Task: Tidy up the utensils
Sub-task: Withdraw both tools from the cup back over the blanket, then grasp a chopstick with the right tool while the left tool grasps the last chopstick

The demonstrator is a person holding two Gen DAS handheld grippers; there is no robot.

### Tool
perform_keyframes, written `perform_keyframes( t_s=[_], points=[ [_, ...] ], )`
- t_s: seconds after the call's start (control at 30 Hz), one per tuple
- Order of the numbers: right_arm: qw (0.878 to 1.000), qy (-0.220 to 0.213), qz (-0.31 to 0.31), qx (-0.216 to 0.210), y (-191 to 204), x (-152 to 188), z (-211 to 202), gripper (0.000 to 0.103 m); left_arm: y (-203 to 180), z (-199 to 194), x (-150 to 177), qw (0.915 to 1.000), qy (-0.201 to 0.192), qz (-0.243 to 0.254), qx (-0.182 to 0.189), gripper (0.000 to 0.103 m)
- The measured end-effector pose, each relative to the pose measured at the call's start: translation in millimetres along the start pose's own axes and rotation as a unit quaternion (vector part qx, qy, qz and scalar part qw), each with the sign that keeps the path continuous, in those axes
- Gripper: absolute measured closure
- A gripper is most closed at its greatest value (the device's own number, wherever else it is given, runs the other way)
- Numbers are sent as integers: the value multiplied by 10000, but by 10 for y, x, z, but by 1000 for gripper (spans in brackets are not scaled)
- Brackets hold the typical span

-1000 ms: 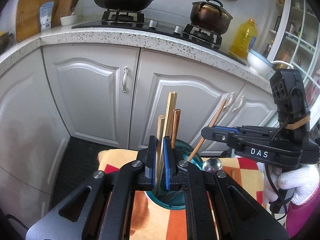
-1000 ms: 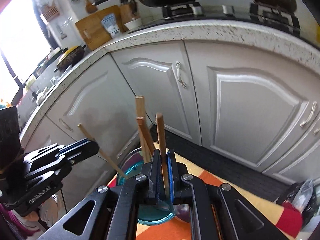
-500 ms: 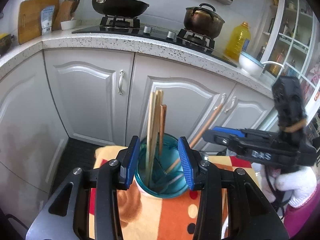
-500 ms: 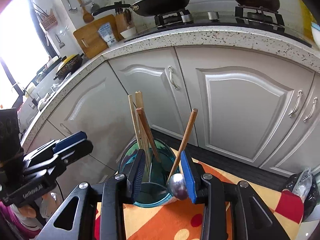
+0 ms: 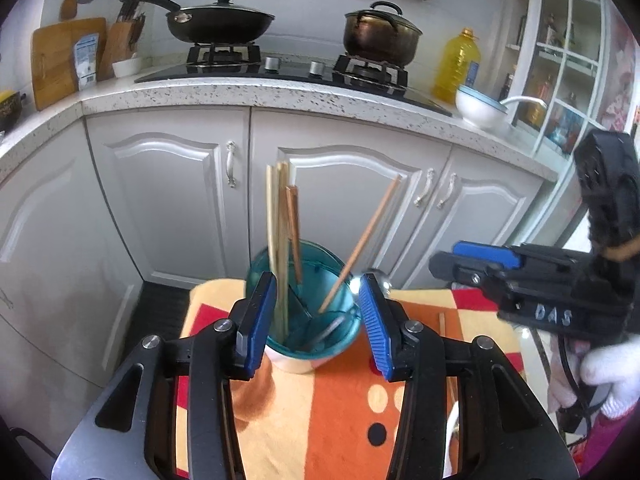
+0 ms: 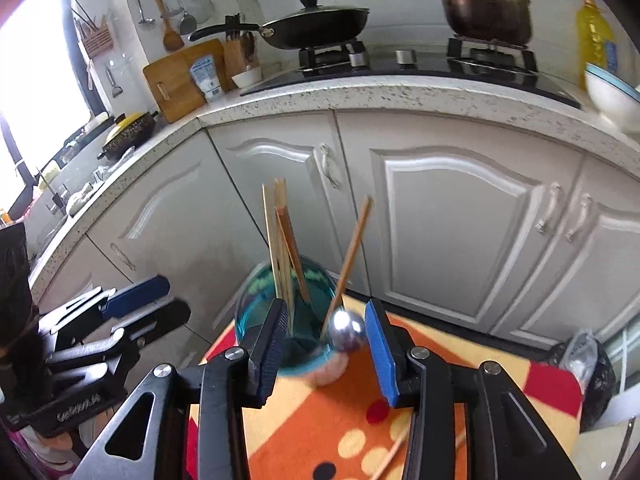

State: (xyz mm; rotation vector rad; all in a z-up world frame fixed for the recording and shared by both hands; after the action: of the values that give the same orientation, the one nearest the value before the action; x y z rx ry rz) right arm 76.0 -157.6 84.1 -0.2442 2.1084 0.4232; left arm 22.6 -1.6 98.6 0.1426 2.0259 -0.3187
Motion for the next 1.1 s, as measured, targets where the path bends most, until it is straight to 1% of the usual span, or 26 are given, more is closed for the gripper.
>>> perform_keyframes(
  t_s=[0.13,0.27,0.4,0.5,0.67,0.8,0.9,0.97,1.03,1.1],
  points=[
    [9992,-45,-191,361,-26,184,-221,64,-133,-17,92,9999,80,57,91,57],
    [9988,-105,-28,486,-112,343,-433,64,-293,-32,172,9996,143,156,190,55],
    [9972,-129,-17,741,-197,478,-601,63,-436,-12,259,9989,257,226,329,55],
    [9959,-76,104,894,-328,593,-710,62,-512,22,349,9981,372,241,439,55],
    [9926,125,348,1157,-622,858,-808,62,-595,153,558,9952,703,221,646,55],
    [9865,442,726,1399,-964,1206,-767,62,-701,323,775,9915,1008,262,783,55],
    [9827,654,1015,1406,-1162,1413,-622,62,-809,485,940,9883,1238,337,825,55],
    [9805,769,1151,1394,-1245,1503,-503,63,-877,596,1023,9862,1368,393,842,55],
    [9782,884,1303,1351,-1356,1579,-346,67,-945,727,1094,9845,1478,440,836,55],
    [9756,919,1475,1340,-1473,1608,-176,69,-1006,879,1162,9829,1592,483,783,55]
  ],
)
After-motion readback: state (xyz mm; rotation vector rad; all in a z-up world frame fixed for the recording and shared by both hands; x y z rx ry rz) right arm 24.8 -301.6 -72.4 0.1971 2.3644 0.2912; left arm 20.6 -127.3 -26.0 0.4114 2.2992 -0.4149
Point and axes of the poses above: each gripper's, at about its wrist camera, not at the fingertips, and z roughly the way its jaws point, y to its left, x to its underside, the point moved 2 cm from there along z, roughly the way its jaws point, and after that the axes turned 15 degrees about -y, right-handed, at the moved point
